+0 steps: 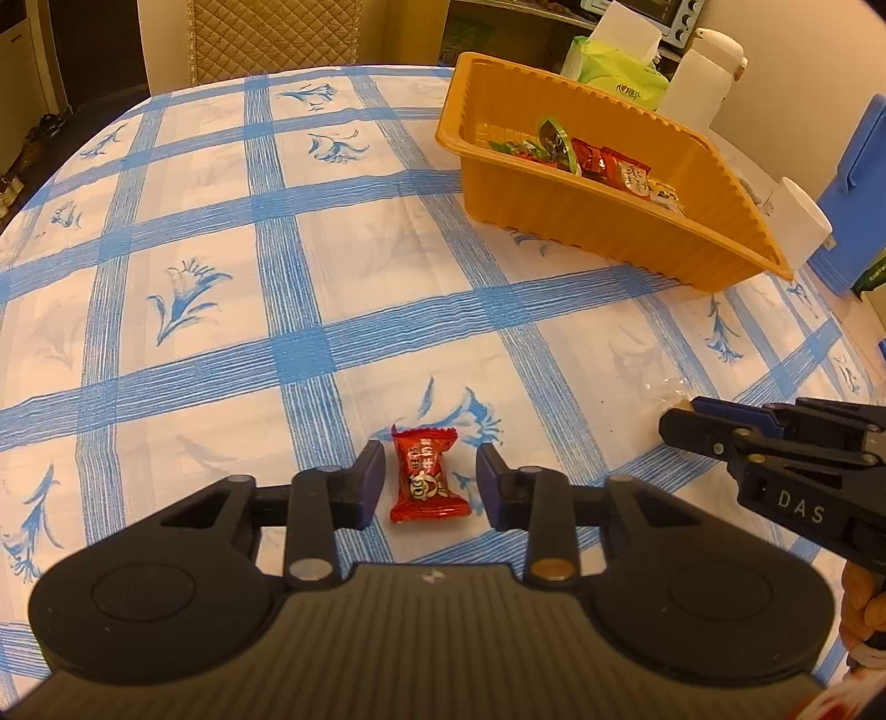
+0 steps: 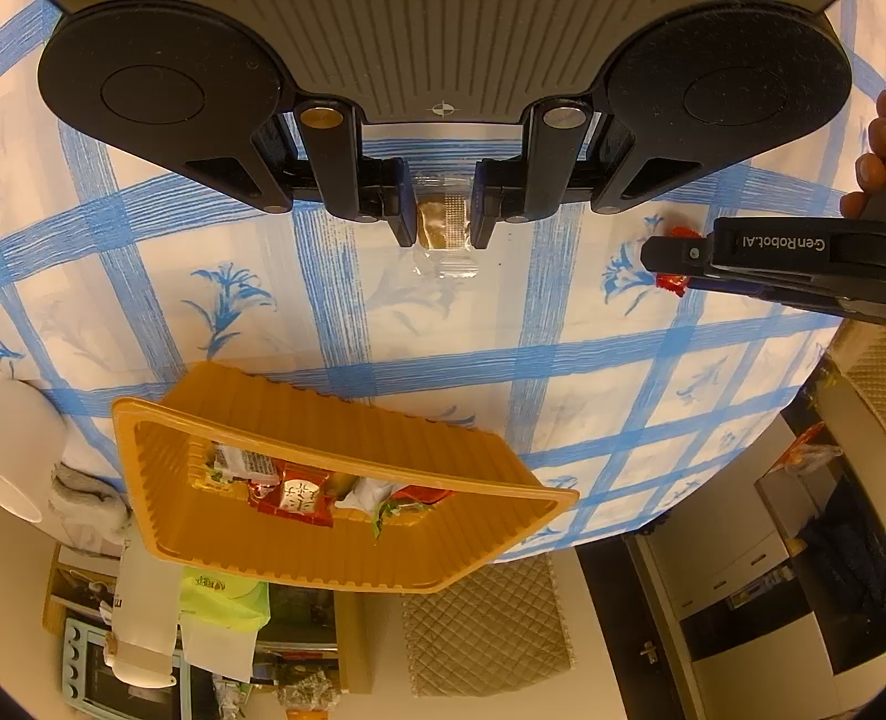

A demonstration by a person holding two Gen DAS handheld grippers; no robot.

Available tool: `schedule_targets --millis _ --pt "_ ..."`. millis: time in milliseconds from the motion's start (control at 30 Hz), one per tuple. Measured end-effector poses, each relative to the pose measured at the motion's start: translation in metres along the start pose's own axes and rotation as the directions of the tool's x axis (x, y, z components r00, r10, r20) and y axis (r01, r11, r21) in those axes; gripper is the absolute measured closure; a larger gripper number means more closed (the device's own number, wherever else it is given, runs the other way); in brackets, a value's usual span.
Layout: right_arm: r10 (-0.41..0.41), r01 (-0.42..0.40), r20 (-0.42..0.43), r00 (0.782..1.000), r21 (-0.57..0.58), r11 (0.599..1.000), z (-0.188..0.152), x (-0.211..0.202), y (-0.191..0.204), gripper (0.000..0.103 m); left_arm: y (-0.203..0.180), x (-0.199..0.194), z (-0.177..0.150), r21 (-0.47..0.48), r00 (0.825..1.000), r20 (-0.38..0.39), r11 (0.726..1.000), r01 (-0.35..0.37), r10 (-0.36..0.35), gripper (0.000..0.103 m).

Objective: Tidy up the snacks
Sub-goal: 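Grasp the red wrapped candy with the left tool while the right tool holds the clear packet, then carry both snacks over the orange tray and lower them inside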

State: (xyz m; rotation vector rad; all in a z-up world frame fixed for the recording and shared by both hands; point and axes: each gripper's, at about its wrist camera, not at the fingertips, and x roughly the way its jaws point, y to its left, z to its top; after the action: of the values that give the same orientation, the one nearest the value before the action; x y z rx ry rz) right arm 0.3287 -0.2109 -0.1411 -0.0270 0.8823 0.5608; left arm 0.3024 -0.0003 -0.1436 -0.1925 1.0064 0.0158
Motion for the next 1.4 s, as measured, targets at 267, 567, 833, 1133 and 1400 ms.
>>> schedule_targets --millis 267,567,833,1133,1400 --pt "0.011 -0.011 -0.002 1.000 -0.005 1.000 0.000 -0.001 -0.001 0.082 0.001 0.000 -0.001 -0.005 1.000 -0.005 1.000 0.002 -0.002 0.087" --pt "0.018 -0.018 0.015 1.000 0.006 1.000 0.003 -0.011 -0.006 0.082 0.000 -0.007 0.000 0.009 1.000 0.005 1.000 0.008 -0.008 0.088" --pt "0.025 -0.026 0.050 0.998 0.015 1.000 0.017 -0.029 -0.017 0.082 -0.006 -0.028 0.022 0.061 0.997 0.062 0.997 0.038 -0.042 0.088" --pt "0.039 -0.046 0.137 0.990 0.054 0.997 0.065 -0.038 -0.040 0.082 -0.029 -0.028 0.083 0.152 0.985 0.145 0.986 0.066 -0.088 0.088" --pt "0.024 -0.041 0.177 0.984 0.096 0.995 0.107 -0.021 -0.067 0.082 -0.051 0.002 0.144 0.174 0.978 0.171 0.981 0.090 -0.120 0.088"
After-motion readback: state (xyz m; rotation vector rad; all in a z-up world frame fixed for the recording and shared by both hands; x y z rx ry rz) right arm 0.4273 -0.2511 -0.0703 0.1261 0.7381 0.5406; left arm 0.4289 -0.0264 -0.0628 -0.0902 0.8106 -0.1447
